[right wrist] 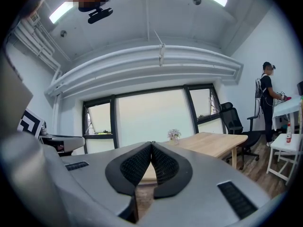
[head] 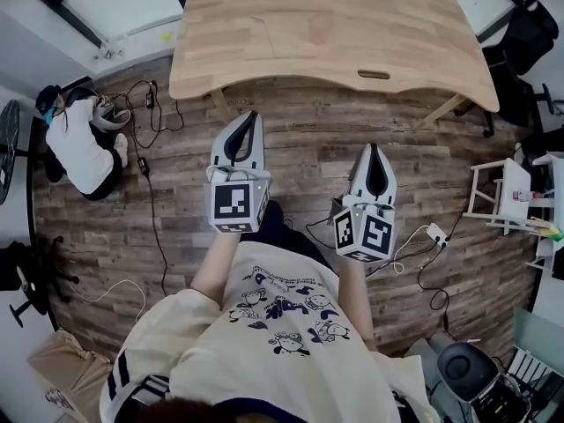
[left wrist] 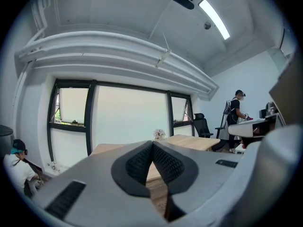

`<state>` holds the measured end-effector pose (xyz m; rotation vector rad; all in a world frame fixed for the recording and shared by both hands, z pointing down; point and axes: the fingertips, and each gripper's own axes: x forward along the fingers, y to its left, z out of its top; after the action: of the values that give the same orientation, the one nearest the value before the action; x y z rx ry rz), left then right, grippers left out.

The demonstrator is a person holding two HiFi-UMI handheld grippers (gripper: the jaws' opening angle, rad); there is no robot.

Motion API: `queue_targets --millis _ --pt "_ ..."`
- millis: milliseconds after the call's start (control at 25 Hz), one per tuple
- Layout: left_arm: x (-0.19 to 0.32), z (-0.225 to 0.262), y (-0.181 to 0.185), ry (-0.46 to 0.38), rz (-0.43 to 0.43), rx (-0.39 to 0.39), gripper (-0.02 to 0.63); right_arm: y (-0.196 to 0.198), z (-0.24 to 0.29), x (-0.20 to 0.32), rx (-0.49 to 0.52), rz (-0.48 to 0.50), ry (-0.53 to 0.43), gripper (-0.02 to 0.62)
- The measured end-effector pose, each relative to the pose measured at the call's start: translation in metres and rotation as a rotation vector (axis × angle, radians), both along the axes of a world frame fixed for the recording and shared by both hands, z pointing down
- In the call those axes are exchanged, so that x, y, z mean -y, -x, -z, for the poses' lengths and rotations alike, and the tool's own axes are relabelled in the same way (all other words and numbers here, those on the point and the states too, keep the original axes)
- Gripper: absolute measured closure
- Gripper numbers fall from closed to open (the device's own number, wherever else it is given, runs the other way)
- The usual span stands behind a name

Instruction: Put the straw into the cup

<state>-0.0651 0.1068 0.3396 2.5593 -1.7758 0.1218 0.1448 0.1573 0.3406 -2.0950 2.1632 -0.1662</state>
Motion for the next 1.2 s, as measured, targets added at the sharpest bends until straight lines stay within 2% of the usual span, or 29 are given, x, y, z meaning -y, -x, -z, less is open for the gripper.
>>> queue_targets --millis 520,1200 --pt "0.038 -0.016 -0.005 0.037 0.001 0.000 0.577 -0.010 -0.013 0.037 0.001 -0.014 0.030 0.604" --pt "0.169 -0.020 -0.017 0.064 -0.012 0.003 0.577 -0.016 -0.015 0.168 -0.030 0.004 0.063 0.604"
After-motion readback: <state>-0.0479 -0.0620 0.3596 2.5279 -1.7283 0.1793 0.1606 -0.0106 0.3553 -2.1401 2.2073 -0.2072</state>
